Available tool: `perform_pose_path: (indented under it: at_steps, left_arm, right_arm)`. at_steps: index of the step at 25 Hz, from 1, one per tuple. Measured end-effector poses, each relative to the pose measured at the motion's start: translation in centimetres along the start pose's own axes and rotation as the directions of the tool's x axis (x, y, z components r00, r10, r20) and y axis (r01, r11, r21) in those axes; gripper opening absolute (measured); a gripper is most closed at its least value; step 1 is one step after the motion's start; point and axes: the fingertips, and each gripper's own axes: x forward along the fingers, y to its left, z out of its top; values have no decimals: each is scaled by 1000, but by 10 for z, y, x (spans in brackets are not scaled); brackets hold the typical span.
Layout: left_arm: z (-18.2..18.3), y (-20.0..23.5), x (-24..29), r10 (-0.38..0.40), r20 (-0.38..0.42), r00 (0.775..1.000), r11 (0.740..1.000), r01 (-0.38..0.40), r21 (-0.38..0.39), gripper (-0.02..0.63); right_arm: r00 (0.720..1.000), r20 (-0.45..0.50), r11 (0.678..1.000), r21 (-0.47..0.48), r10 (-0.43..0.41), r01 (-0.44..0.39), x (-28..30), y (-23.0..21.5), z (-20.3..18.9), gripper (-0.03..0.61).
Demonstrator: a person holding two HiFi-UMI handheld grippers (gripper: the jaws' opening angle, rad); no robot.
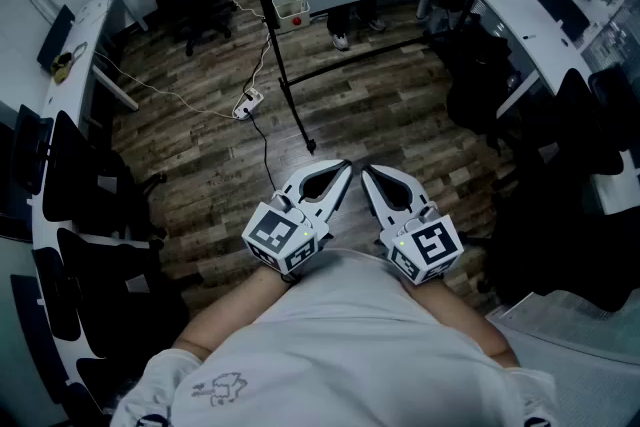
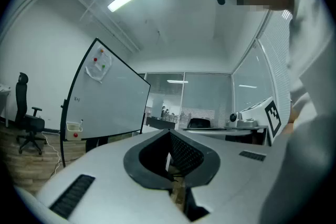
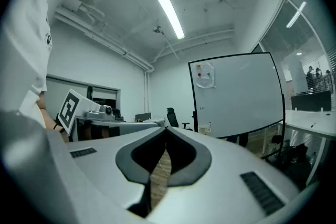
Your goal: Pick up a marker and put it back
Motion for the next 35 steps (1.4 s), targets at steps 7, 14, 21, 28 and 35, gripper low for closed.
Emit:
perform_pose_path:
  at_steps: [7,14,21,28,35]
  left_arm:
    - [-4,6,0,9,2,1000,1000,-9,-11,6]
    - [-3,29,-6,23,4,1000,1000,-23,-21,6]
    - [1,81,-9,36,10,999,999,-36,-30,6]
    - [36,155,-7,-22,65,998,1000,22,-2,6]
    - [49,234,-15,-25,16,1000,1000,25,-9,6]
  right_arm:
    - [1000,-7,1000,18,-7,7,3,-6,-2,11]
    - [1000,-4,999,47,11,-11,26,-3,-3,11]
    - [999,-21,998,50,28,-27,78,-6,-8,11]
    - [1000,-12,997,72,8,-8,165,-16,3,11]
    - [1000,0,994,110,1,-1,246,-12,15,11]
